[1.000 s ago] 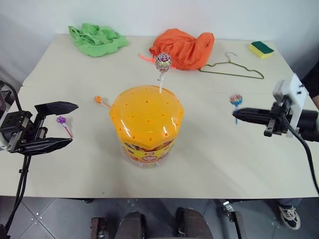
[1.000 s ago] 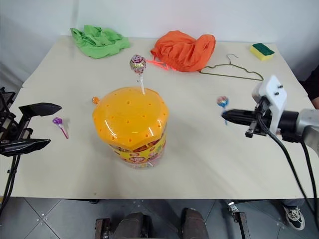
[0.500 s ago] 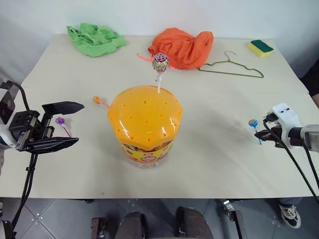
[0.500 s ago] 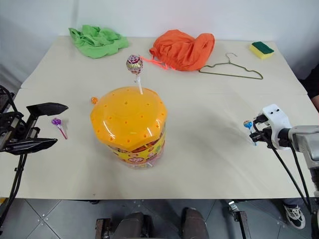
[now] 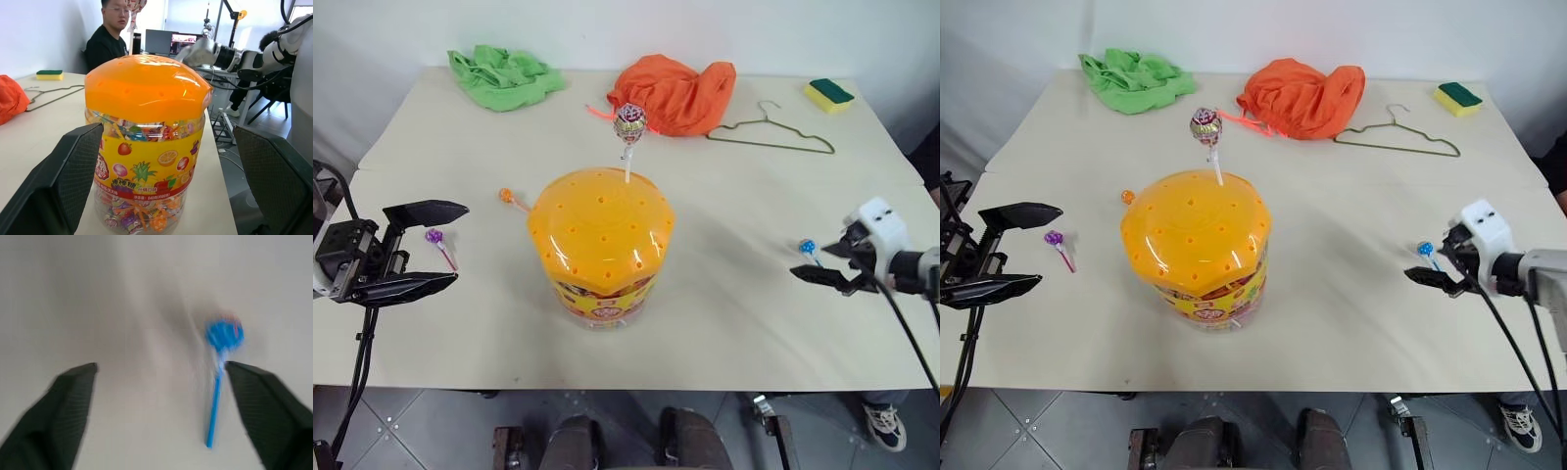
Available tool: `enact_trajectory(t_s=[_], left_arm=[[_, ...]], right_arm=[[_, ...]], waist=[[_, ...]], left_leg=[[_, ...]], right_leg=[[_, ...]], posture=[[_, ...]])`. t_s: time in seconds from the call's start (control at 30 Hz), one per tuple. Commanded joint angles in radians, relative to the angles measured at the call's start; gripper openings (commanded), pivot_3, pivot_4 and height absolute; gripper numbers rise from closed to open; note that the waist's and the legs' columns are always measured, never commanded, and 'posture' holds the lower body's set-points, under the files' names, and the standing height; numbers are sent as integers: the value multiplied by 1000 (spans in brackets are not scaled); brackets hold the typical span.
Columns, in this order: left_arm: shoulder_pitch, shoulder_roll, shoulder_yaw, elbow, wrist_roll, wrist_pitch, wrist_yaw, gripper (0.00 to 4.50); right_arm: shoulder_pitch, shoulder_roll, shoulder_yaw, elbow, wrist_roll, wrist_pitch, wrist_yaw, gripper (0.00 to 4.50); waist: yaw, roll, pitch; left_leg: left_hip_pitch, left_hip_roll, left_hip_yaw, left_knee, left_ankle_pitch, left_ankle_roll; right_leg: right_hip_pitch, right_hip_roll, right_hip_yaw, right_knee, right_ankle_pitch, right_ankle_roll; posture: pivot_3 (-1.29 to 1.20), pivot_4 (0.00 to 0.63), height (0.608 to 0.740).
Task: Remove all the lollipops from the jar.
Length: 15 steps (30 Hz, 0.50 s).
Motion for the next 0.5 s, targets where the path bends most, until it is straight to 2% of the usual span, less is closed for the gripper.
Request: enact_trajectory(t_s=[0.03, 0.13, 0.23, 0.3, 0.43, 0.5], left_arm=[[-31, 7, 7, -4, -3, 5, -94, 4500], [-53, 5, -2, 9, 1, 9, -96, 4500], [-84, -1, -17, 24, 5, 6, -97, 4500], [-99, -5, -24, 31, 8, 4, -97, 4500], [-112, -11, -29, 37, 14, 2, -98, 4500], [-114, -19, -26, 33, 13, -2, -94, 4500]], right_arm=[[-30, -40, -124, -194, 161, 23, 101, 4478], [-130, -20, -112, -270, 250, 51, 88, 4478], [-294, 34, -13, -300, 290, 53, 67, 4478], [-390, 91, 43, -302, 313, 45, 65, 4478], [-487, 163, 105, -284, 320, 24, 73, 4478], [-571, 258, 155, -239, 313, -20, 69, 4478]], waist=[[0, 0, 0], [-1, 0, 0], [-3, 0, 0], [-4, 0, 0], [-2, 0, 0], [-3, 0, 0]], left_leg=[[0, 0, 0, 0, 0, 0], [0, 0, -2, 0, 0, 0], [1, 0, -2, 0, 0, 0], [1, 0, -2, 0, 0, 0], [1, 0, -1, 0, 0, 0], [0, -1, -2, 0, 0, 0]], right_leg=[[0, 0, 0, 0, 0, 0], [0, 0, 0, 0, 0, 0], [1, 0, 0, 0, 0, 0], [0, 0, 0, 0, 0, 0], [0, 0, -1, 0, 0, 0], [0, 0, -1, 1, 0, 0]], posture=[[0, 150, 740], [0, 150, 740], [0, 150, 740], [0, 150, 740], [0, 150, 740], [0, 150, 740]])
